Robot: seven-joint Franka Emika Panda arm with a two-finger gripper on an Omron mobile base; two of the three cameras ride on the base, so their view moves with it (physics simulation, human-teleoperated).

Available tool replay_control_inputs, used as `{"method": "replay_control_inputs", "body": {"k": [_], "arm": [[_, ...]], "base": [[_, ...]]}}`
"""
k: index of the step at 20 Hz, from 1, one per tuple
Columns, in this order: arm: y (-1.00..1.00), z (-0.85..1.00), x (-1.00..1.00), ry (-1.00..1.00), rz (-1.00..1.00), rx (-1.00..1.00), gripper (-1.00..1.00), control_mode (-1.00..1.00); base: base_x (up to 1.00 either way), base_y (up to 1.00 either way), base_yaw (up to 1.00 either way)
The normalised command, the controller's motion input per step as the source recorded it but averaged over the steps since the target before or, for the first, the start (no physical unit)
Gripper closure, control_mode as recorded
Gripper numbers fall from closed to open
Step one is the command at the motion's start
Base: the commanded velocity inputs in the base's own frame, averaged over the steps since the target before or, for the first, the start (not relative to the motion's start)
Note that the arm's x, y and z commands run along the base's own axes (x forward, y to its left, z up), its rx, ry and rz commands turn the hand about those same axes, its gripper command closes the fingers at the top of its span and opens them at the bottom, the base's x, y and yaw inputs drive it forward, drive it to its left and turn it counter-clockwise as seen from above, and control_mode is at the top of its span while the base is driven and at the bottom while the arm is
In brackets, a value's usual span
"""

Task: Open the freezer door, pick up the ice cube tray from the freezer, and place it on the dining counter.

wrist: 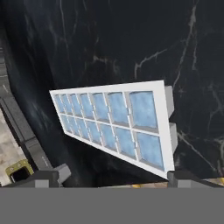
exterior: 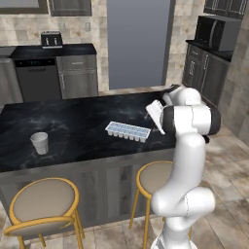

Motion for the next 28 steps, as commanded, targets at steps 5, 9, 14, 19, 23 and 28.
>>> {"method": "replay_control_inputs", "body": {"k": [5, 9, 14, 19, 23, 28], "arm": [[-0.09, 0.43, -0.15, 0.00, 0.00, -0.04, -1.00, -1.00], [0.00, 0.50, -0.43, 0.00, 0.00, -0.06, -1.00, -1.00], [0.00, 0.51, -0.67, 0.00, 0.00, -0.08, -1.00, -1.00], [0.09, 0.60, -0.85, 0.00, 0.00, -0.13, -1.00, -1.00], [0.22, 0.71, -0.88, 0.00, 0.00, -0.15, -1.00, -1.00], [0.27, 0.71, -0.98, 0.00, 0.00, -0.17, -1.00, -1.00]], "base": [[0.00, 0.00, 0.00], [0.00, 0.00, 0.00], [0.00, 0.00, 0.00], [0.00, 0.00, 0.00], [0.00, 0.00, 0.00], [0.00, 0.00, 0.00]]}}
